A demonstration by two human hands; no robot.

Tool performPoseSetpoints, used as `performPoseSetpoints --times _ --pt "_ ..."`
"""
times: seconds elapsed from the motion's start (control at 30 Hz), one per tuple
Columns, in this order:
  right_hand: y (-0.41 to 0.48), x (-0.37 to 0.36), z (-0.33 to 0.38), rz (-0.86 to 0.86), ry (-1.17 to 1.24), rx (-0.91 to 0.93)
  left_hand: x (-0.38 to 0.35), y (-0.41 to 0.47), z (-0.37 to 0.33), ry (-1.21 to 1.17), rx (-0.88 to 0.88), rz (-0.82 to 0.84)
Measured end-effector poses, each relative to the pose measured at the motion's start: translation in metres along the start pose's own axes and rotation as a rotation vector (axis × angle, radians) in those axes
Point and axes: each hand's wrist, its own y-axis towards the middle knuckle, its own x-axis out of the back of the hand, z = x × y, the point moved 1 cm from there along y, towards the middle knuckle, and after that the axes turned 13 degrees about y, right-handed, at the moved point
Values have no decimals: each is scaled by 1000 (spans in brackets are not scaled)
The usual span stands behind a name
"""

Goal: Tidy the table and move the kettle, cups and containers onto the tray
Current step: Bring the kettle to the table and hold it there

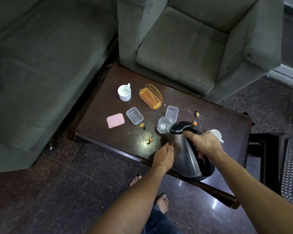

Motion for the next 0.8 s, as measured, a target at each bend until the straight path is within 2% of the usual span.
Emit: performPoseSetpoints --times 0.8 --pt "4 2 -2 7 32 12 2 -1 -3 7 -2 10"
